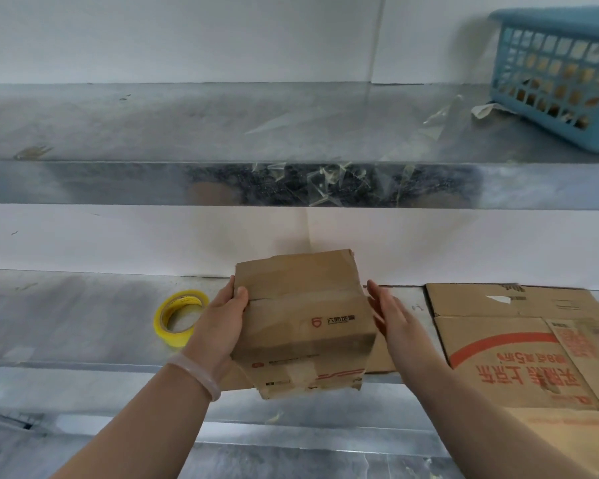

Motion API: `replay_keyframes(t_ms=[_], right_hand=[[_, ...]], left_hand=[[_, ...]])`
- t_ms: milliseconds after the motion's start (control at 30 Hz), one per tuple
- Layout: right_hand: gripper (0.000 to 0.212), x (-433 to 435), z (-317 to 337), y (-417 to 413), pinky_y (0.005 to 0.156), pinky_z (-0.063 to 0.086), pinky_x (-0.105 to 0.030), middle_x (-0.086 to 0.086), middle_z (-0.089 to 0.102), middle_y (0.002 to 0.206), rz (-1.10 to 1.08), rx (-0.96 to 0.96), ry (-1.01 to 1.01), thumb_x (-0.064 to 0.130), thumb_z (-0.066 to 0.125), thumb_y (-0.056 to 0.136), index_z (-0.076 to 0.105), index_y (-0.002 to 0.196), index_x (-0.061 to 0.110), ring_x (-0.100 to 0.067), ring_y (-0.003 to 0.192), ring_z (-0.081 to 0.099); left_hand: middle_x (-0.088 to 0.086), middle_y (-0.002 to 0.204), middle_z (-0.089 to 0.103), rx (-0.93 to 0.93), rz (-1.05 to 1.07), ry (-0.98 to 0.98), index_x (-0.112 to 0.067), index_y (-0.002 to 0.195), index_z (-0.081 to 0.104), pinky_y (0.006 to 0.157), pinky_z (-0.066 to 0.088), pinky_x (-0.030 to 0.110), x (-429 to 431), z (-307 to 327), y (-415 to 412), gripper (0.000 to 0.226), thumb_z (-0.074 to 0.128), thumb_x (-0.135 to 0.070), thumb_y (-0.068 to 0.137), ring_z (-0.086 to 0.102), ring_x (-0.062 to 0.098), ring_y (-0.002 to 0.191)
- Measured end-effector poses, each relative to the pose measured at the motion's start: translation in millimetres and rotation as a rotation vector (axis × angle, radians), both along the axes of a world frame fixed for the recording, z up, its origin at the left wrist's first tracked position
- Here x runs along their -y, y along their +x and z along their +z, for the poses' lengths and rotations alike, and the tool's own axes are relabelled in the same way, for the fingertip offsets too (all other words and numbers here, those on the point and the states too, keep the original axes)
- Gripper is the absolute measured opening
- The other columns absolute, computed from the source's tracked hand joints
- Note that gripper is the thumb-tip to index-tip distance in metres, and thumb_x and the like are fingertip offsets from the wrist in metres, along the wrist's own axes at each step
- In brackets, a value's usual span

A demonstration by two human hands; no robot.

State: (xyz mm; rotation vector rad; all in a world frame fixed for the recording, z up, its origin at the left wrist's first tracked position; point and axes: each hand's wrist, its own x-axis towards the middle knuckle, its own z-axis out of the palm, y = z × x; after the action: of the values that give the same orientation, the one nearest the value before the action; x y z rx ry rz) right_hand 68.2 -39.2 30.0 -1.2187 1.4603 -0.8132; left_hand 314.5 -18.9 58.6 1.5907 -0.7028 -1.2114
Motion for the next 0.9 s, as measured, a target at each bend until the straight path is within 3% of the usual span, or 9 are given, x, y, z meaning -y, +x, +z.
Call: replay_keyframes(t_ms=[133, 200, 300, 367, 467, 567, 667, 767, 900], right_hand=[[0.051, -10, -36, -24, 0.116, 0.028, -0.037, 0.005, 0.038, 0.153, 0.216, -0.480, 0.075, 0.048, 0.030, 0.103, 0.036, 0.149, 0.028, -0.016, 0.139, 0.036], [0.053, -13, -42, -28, 0.113, 0.033, -0.038, 0.002, 0.043, 0.150, 0.226, -0.569, 0.045, 0.050, 0.028, 0.101, 0.039, 0.148, 0.026, -0.016, 0.134, 0.042], [0.038, -26, -18, -18, 0.098, 0.040, -0.027, 0.009, 0.060, 0.125, 0.054, -0.444, -0.172, 0.044, 0.030, 0.101, 0.058, 0.125, 0.033, -0.008, 0.115, 0.052], [0.030, -44, 8, -5, 0.089, 0.043, -0.021, 0.019, 0.063, 0.108, 0.010, -0.270, -0.304, 0.050, 0.033, 0.099, 0.060, 0.109, 0.045, 0.001, 0.106, 0.055], [0.059, -62, 31, 10, 0.092, 0.048, -0.024, 0.024, 0.059, 0.121, 0.123, -0.185, -0.364, 0.074, 0.041, 0.080, 0.055, 0.129, 0.046, 0.003, 0.116, 0.052], [0.081, -63, 35, 15, 0.101, 0.048, -0.038, 0.026, 0.048, 0.132, 0.086, -0.277, -0.332, 0.079, 0.052, 0.067, 0.044, 0.139, 0.045, -0.003, 0.126, 0.046], [0.077, -63, 42, 15, 0.099, 0.050, -0.037, 0.022, 0.050, 0.132, 0.035, -0.260, -0.379, 0.075, 0.050, 0.069, 0.046, 0.140, 0.043, -0.002, 0.124, 0.046], [0.064, -60, 44, 16, 0.094, 0.052, -0.033, 0.020, 0.054, 0.126, 0.021, -0.239, -0.394, 0.064, 0.051, 0.076, 0.051, 0.136, 0.041, 0.000, 0.118, 0.049], [0.048, -54, 47, 22, 0.088, 0.046, -0.020, 0.017, 0.055, 0.125, 0.018, -0.224, -0.376, 0.044, 0.058, 0.087, 0.053, 0.134, 0.038, -0.002, 0.116, 0.051]], left_hand=[[0.003, 0.109, 0.069, -0.079, 0.015, -0.003, -0.027, 0.122, 0.062, 0.090, 0.050, 0.052, -9, 6, 8, 0.028, 0.044, -0.026, 0.101, 0.065, 0.028, 0.102], [0.004, 0.113, 0.069, -0.103, 0.017, -0.021, -0.027, 0.125, 0.061, 0.088, 0.051, 0.050, -13, 6, 11, 0.029, 0.044, -0.026, 0.101, 0.065, 0.029, 0.103], [-0.001, 0.116, 0.068, -0.147, 0.091, -0.101, -0.026, 0.127, 0.060, 0.081, 0.051, 0.034, -26, 6, 10, 0.030, 0.046, -0.024, 0.101, 0.064, 0.019, 0.103], [-0.010, 0.120, 0.065, -0.124, 0.167, -0.162, -0.034, 0.132, 0.056, 0.084, 0.048, 0.030, -37, 0, 8, 0.035, 0.047, -0.023, 0.100, 0.060, 0.013, 0.109], [-0.022, 0.125, 0.052, -0.004, 0.198, -0.235, -0.053, 0.135, 0.041, 0.096, 0.038, 0.026, -54, -4, -3, 0.046, 0.047, -0.025, 0.099, 0.051, 0.004, 0.114], [-0.023, 0.125, 0.049, 0.067, 0.124, -0.262, -0.051, 0.138, 0.036, 0.089, 0.039, 0.017, -60, -4, -7, 0.053, 0.050, -0.019, 0.098, 0.048, 0.005, 0.114], [-0.006, 0.129, 0.046, 0.425, 0.049, -0.281, -0.041, 0.116, 0.048, 0.092, 0.045, 0.031, -56, -5, 13, 0.045, 0.066, -0.042, 0.075, 0.046, 0.014, 0.121], [-0.020, 0.127, 0.047, 0.813, -0.185, -0.274, -0.050, 0.109, 0.052, 0.099, 0.037, 0.025, -46, 7, 31, 0.049, 0.071, -0.059, 0.065, 0.043, -0.002, 0.117], [-0.027, 0.105, 0.060, 0.696, -0.444, -0.160, -0.046, 0.120, 0.053, 0.073, 0.041, 0.003, -25, 31, 27, 0.055, 0.076, -0.054, 0.070, 0.055, -0.015, 0.091]])
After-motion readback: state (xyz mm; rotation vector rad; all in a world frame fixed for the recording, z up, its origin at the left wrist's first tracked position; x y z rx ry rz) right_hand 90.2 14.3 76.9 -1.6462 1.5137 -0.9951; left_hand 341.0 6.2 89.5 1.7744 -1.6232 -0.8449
